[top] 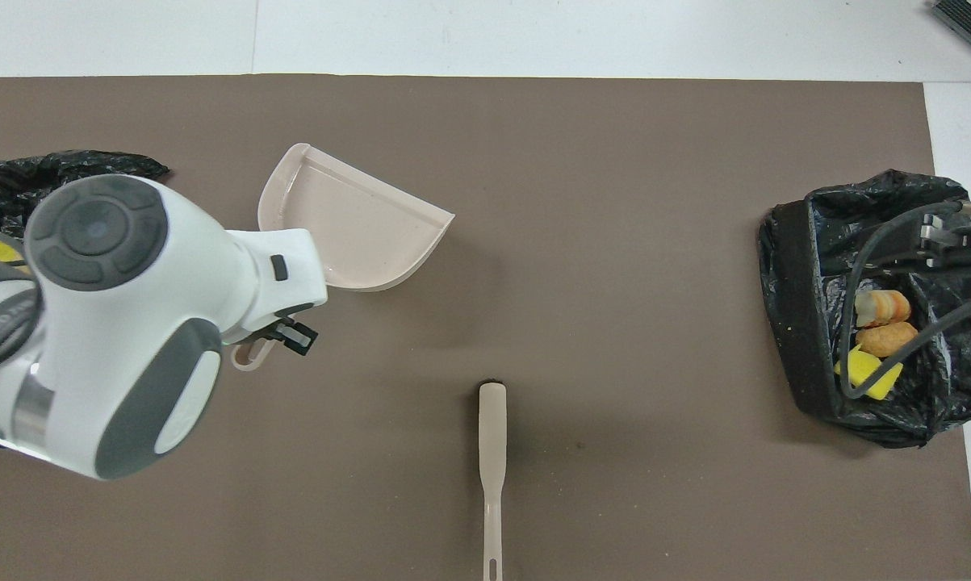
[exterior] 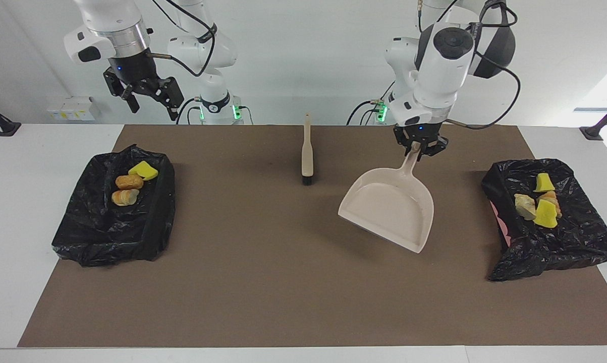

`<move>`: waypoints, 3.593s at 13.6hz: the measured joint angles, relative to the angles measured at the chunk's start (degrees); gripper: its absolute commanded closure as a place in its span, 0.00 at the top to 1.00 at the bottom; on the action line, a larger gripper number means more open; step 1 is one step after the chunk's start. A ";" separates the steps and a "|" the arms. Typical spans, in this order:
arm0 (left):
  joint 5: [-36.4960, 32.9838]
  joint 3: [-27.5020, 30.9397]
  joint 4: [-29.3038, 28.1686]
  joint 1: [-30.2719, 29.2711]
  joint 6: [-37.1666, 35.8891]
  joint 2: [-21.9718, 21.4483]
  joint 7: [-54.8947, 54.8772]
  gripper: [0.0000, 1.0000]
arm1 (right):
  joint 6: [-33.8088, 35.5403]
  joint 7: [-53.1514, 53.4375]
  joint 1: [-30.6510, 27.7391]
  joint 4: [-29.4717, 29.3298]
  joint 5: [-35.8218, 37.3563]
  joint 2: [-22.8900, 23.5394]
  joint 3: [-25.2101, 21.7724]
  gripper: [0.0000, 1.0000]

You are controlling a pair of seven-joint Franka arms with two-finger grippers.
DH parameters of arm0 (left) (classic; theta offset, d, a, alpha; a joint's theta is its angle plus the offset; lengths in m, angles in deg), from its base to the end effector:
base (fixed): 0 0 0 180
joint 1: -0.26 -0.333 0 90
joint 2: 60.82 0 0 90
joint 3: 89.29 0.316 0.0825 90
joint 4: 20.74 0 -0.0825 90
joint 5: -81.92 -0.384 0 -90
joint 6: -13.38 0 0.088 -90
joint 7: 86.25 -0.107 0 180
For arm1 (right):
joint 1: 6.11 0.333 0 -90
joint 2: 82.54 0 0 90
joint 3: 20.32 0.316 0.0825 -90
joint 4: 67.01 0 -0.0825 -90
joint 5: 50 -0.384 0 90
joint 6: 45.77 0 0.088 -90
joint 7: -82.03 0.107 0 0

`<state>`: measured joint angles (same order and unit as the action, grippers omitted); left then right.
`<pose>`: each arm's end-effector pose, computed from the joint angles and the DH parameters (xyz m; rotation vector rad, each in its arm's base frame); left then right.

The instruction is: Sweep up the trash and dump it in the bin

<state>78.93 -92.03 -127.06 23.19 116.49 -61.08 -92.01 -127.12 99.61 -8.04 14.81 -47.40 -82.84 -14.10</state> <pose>0.5024 -0.2366 0.5111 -2.9613 0.8543 0.0647 0.5350 0.0349 0.6805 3.0744 -0.3687 0.0088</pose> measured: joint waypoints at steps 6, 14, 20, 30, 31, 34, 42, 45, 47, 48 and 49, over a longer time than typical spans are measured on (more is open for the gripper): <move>0.73 0.04 0.25 9.12 10.52 8.75 18.28 0.00 | 0.00 -1.65 0.00 0.00 0.00 0.00 0.00 1.00; 3.50 0.08 6.02 13.16 17.75 17.84 30.22 0.00 | 0.00 -4.58 -0.02 0.00 -0.86 0.00 -0.17 1.00; 4.57 0.17 6.24 13.35 19.22 19.24 33.74 0.00 | 0.00 -4.58 -0.02 0.00 -0.90 0.00 -0.23 1.00; 4.67 1.55 6.49 12.62 24.39 23.25 41.33 1.00 | 0.00 -4.58 -0.02 0.00 -0.91 0.00 -0.23 1.00; 4.67 1.65 6.76 11.43 23.24 22.62 40.93 1.00 | 0.00 -4.58 -0.02 0.00 -0.91 0.00 -0.23 1.00; 4.67 1.74 7.72 7.01 17.82 19.10 38.79 1.00 | 0.00 -4.58 -0.02 0.01 -0.91 0.00 -0.23 1.00; 4.70 2.50 8.91 -3.76 8.88 12.43 21.51 1.00 | 0.00 -4.58 -0.02 0.06 -0.95 0.00 -0.23 1.00; 4.71 2.75 9.18 -9.07 3.77 8.42 11.79 1.00 | 0.00 -4.58 -0.02 0.06 -0.96 -0.02 -0.23 1.00; 4.72 2.92 9.21 -12.59 1.14 5.87 6.29 1.00 | 0.00 -4.58 -0.01 0.06 -0.98 -0.02 -0.23 1.00; 4.72 3.01 9.21 -14.55 -0.09 4.76 3.48 1.00 | 0.00 -4.58 -0.01 0.06 -0.98 -0.02 -0.23 1.00; 4.72 3.10 9.21 -16.45 -0.99 3.92 1.37 1.00 | 0.00 -4.58 -0.01 0.09 -0.98 -0.02 -0.23 1.00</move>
<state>83.65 -88.93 -117.85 6.74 115.50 -57.16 -90.64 -127.11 95.03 -8.05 14.89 -48.38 -82.87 -14.33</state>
